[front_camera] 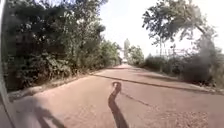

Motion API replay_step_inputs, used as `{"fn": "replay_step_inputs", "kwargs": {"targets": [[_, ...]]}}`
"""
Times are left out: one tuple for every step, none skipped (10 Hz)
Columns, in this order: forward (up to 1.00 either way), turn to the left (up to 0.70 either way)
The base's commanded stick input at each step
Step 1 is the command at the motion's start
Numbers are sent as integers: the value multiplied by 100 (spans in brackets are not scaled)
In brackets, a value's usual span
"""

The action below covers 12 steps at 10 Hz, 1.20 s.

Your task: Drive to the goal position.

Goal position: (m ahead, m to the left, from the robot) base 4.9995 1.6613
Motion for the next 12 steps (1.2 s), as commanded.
{"fn": "replay_step_inputs", "kwargs": {"targets": [[70, 0], [70, 0], [70, 0], [70, 0], [70, 0], [70, 0], [70, 0], [70, 0], [70, 0], [70, 0], [70, 0], [70, 0]]}}
